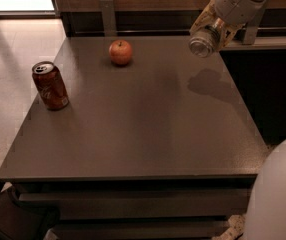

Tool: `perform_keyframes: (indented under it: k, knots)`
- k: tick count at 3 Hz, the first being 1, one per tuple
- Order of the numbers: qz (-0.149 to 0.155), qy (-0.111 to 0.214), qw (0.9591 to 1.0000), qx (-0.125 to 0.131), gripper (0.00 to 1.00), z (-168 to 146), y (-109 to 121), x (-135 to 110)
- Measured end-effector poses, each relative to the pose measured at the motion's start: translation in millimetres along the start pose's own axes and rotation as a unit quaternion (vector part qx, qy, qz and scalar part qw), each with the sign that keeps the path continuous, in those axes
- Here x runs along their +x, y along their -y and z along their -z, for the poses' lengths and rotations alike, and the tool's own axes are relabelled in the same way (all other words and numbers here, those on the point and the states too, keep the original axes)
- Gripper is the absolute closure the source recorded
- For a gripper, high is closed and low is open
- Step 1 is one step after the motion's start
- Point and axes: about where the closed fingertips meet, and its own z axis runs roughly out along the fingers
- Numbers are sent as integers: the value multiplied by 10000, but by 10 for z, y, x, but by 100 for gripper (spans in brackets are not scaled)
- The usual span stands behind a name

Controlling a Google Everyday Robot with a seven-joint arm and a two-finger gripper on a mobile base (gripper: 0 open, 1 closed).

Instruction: Place 7up can upright

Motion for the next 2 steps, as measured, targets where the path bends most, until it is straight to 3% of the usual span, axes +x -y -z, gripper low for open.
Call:
perform_keyframes:
  k: [1, 2]
  knots:
    - [934, 311, 9946, -336, 100, 151, -91, 113]
    - [1787, 554, 9796, -734, 100, 173, -216, 150]
